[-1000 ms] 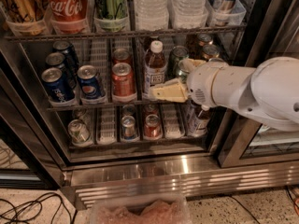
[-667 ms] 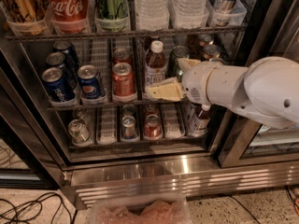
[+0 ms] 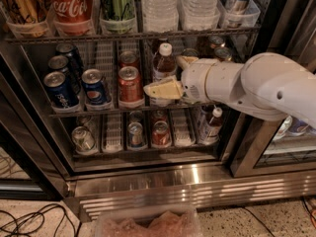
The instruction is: Pick blue plastic bottle from middle shelf of fridge
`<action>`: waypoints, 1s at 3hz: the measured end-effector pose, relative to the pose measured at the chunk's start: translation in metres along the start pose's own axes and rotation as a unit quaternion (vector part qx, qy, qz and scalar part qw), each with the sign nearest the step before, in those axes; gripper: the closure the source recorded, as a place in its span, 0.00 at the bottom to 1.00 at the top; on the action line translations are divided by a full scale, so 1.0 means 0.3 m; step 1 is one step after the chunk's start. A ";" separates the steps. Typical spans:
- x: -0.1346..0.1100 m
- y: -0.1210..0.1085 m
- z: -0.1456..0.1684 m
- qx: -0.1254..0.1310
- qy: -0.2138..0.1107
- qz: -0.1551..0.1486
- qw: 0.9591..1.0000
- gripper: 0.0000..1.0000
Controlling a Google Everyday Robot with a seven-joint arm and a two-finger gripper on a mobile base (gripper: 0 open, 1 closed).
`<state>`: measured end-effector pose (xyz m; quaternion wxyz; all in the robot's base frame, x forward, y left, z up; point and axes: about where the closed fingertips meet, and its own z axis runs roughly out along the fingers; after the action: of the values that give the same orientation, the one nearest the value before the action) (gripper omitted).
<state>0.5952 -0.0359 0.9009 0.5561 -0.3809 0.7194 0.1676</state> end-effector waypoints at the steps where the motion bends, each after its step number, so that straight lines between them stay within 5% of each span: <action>1: -0.011 -0.014 0.046 -0.009 -0.004 -0.011 1.000 0.17; 2: -0.012 -0.032 0.079 -0.010 -0.003 -0.021 1.000 0.18; 3: 0.006 -0.051 0.103 -0.003 0.004 -0.025 1.000 0.37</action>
Offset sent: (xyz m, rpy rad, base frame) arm 0.0379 0.0100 -0.0061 -0.0387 -0.0356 0.0362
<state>0.6272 -0.0259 0.8920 0.5565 -0.4012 0.7111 0.1539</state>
